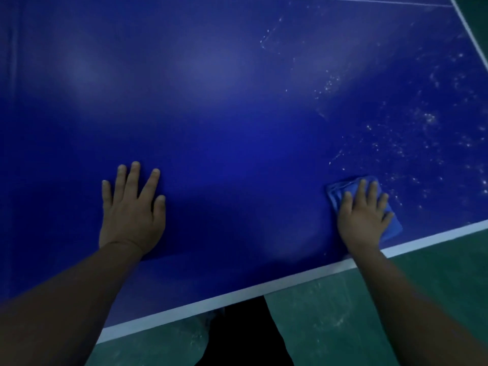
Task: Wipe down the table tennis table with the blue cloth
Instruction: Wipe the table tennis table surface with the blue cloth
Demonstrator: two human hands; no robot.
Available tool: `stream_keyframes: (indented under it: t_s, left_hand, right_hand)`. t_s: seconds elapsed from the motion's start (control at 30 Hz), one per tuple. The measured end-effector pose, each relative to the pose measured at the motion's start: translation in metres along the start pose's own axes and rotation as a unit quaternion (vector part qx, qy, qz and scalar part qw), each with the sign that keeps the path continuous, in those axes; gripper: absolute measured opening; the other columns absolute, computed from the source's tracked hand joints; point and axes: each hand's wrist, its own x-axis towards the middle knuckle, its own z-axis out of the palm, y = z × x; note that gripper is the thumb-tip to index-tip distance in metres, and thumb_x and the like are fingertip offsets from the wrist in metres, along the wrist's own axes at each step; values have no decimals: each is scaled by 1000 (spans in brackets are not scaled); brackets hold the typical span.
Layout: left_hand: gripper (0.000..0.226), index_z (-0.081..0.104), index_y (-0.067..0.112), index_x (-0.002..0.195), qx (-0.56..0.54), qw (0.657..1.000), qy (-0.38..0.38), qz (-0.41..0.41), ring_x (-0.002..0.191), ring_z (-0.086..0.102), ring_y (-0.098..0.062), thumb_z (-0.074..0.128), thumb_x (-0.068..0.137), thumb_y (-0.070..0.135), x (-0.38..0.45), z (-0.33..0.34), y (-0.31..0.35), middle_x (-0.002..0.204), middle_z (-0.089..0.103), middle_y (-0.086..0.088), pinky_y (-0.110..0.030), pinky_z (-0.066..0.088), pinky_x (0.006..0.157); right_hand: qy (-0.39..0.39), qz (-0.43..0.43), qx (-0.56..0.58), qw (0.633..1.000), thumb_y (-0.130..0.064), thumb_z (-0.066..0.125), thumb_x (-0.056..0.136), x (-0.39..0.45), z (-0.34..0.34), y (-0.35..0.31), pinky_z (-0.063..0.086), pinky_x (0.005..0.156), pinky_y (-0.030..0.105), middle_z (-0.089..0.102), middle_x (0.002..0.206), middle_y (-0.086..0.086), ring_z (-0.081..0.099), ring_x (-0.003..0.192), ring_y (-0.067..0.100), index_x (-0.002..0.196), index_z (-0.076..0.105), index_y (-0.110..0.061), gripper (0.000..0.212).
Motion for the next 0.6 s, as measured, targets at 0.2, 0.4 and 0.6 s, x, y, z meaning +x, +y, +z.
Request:
stream_keyframes:
  t_s: [0.2,0.4,0.6]
  left_hand:
    - [67,23,24,159,-3,1000,0,-2,155,-7,-25,15,98,51,1,-1,1,168,8,-9,-51,-7,124]
    - [66,24,26,159,-3,1000,-5,-1,155,-7,-23,15,98,51,1,-2,2,169,8,-7,-50,-10,123]
    - [66,24,26,159,5,1000,-9,0,155,-5,-25,14,99,52,1,-2,0,168,10,-7,-50,-9,123]
  right_hand:
    - [24,-219,-16,975,-48,28,101,-98,33,-94,14,118,62,23,165,3,17,152,35,156,31,-25,59]
    - [15,-262,-66,963,-52,31,97,-76,29,-2,20,117,61,25,164,1,22,151,35,153,35,-26,62]
    - [26,80,15,996,-50,18,104,-42,12,-10,8,120,63,9,168,2,5,154,33,161,15,-25,62]
